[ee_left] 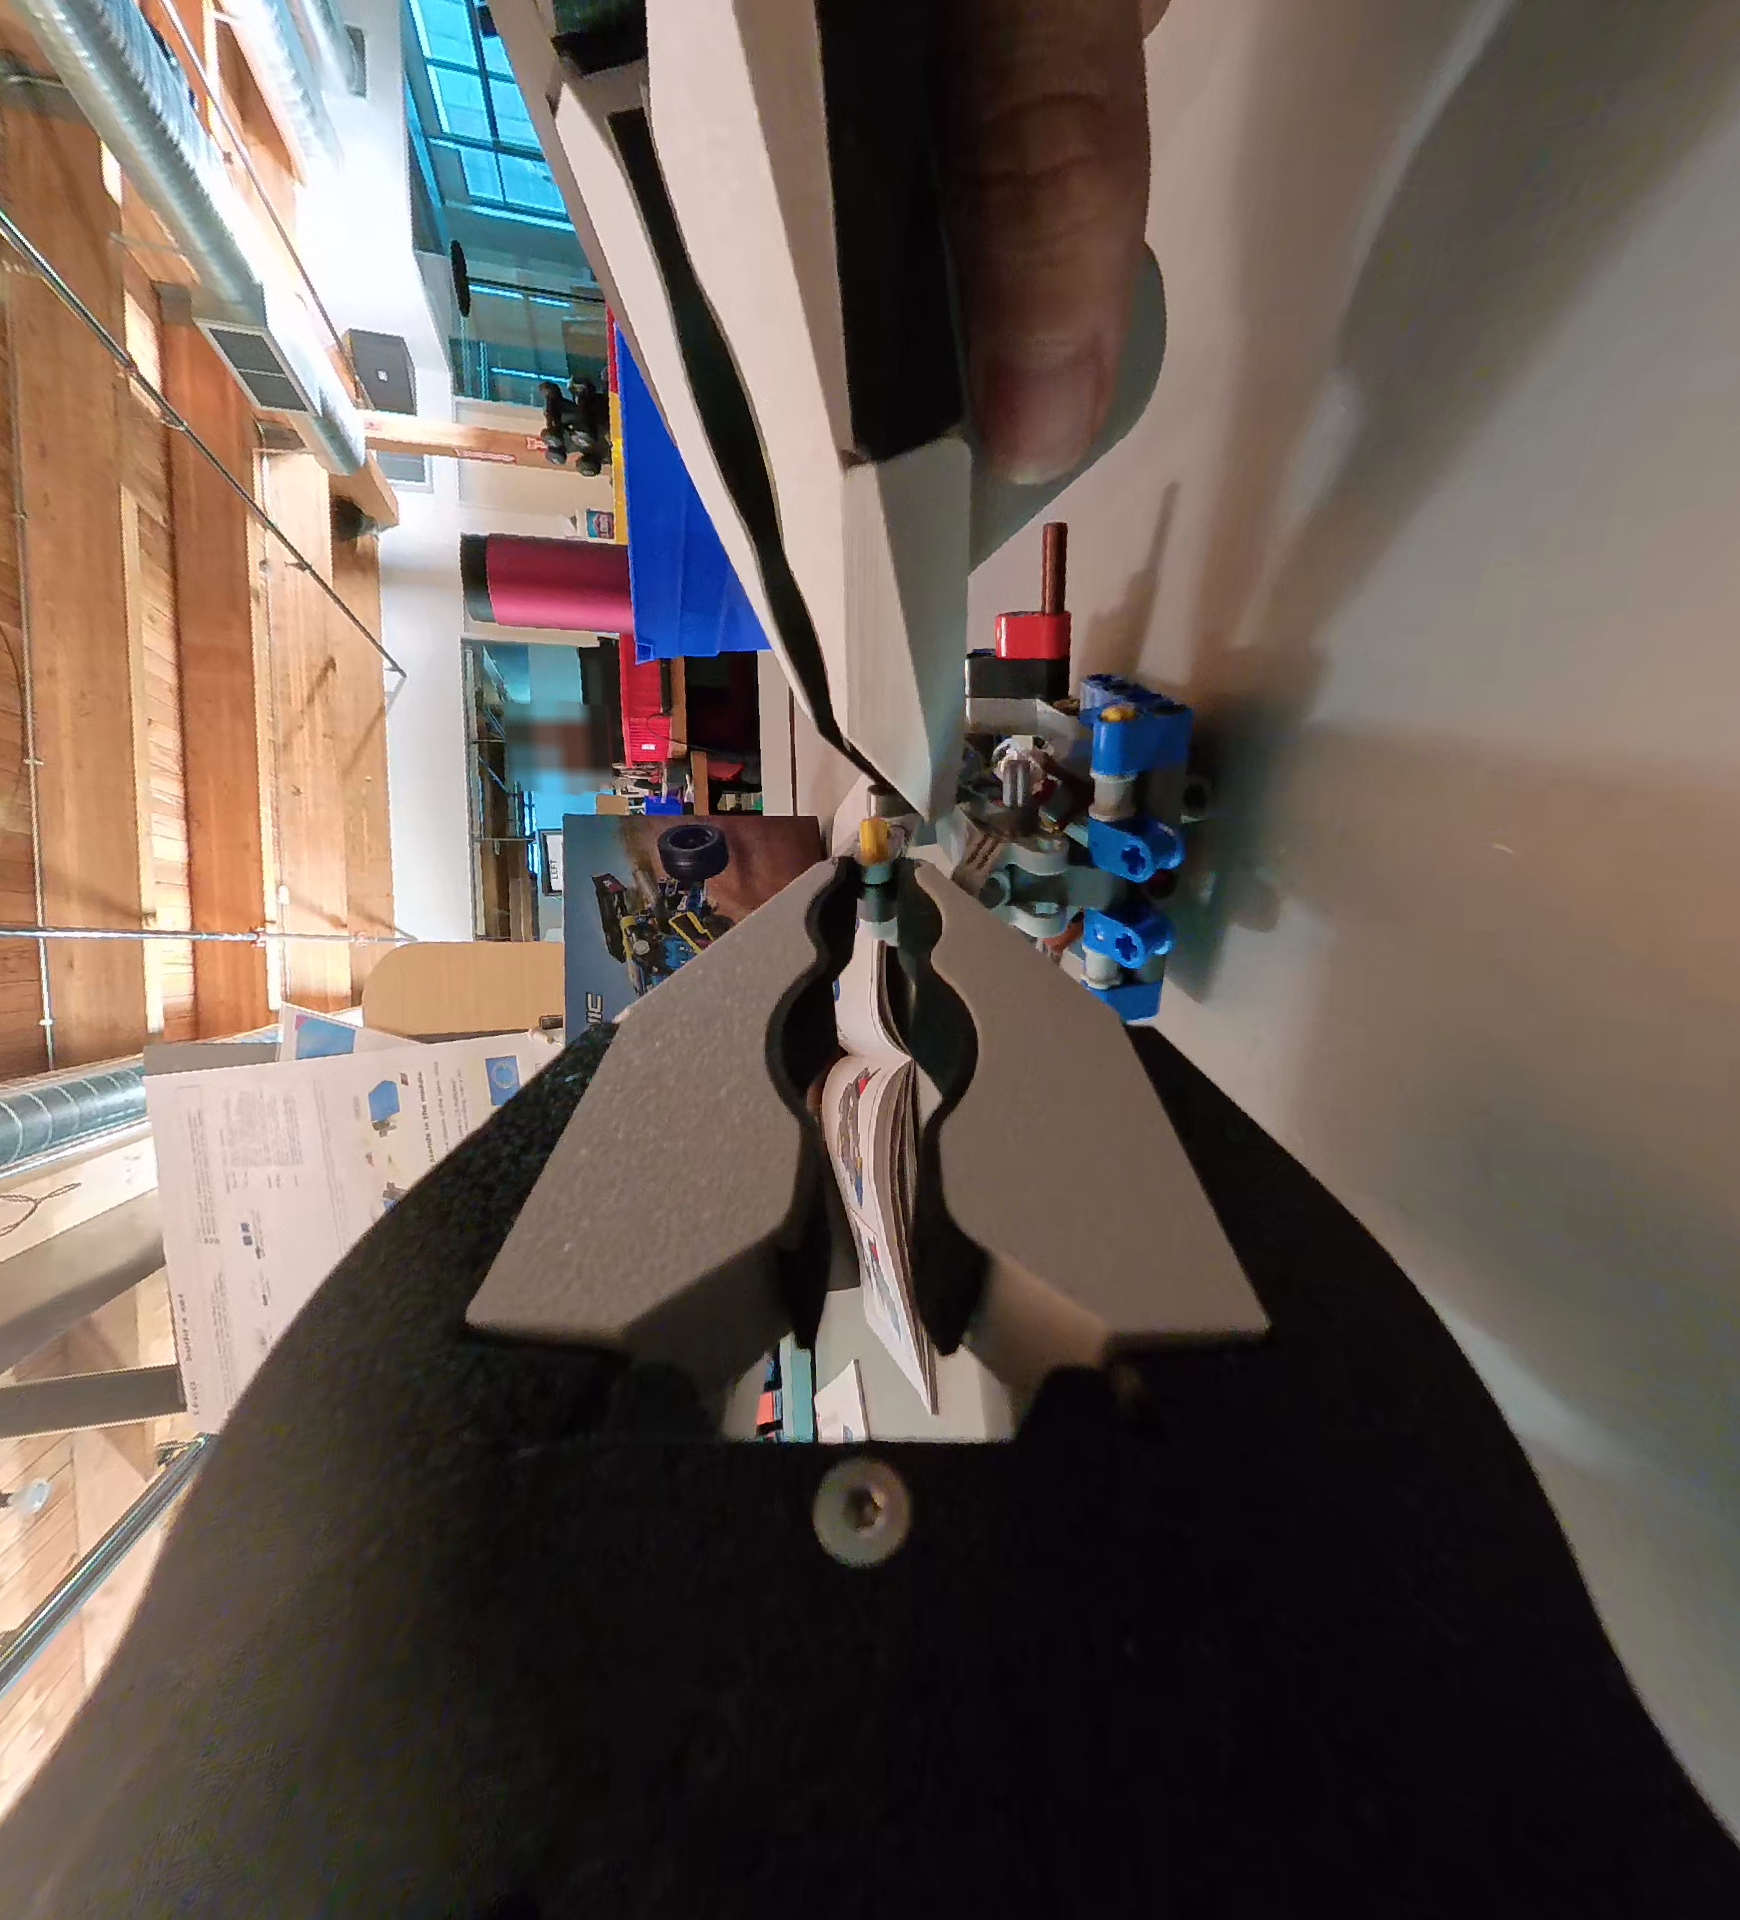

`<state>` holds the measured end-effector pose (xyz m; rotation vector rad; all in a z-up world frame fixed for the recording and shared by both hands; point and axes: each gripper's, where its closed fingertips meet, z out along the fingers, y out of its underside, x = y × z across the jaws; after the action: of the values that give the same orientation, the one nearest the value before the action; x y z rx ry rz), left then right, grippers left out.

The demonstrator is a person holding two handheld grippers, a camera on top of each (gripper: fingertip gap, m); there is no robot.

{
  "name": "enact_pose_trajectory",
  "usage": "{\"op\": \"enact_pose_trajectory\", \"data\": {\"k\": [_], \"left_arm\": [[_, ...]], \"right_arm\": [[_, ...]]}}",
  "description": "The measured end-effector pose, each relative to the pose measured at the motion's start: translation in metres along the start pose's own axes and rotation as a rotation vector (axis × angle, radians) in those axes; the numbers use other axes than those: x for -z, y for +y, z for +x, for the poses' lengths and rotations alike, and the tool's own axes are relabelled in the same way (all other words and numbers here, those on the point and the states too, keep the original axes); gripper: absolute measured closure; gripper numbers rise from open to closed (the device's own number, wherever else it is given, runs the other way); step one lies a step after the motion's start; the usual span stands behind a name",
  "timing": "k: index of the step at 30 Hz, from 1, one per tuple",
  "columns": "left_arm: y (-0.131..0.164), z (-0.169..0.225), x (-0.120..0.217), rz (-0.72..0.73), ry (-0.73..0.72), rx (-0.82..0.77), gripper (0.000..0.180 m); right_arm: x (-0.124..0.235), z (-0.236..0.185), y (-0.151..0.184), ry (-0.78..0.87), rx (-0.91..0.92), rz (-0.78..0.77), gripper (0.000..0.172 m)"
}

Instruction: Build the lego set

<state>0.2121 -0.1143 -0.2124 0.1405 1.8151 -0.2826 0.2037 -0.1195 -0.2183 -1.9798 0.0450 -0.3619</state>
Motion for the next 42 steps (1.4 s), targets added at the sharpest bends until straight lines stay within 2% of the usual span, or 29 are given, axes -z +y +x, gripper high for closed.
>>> {"op": "enact_pose_trajectory", "data": {"k": [17, 35, 42], "left_arm": [[0.000, -0.001, -0.006, -0.033, 0.021, -0.026, 0.176], [-0.003, 0.000, -0.011, -0.097, 0.024, -0.179, 0.177], [-0.004, -0.001, -0.014, -0.121, 0.036, -0.173, 0.177]], "right_arm": [[0.002, 0.003, 0.000, 0.029, 0.013, 0.006, 0.168], [0.003, 0.008, 0.003, 0.059, 0.012, -0.009, 0.168], [0.004, 0.011, 0.004, 0.090, 0.059, -0.017, 0.168]]}}
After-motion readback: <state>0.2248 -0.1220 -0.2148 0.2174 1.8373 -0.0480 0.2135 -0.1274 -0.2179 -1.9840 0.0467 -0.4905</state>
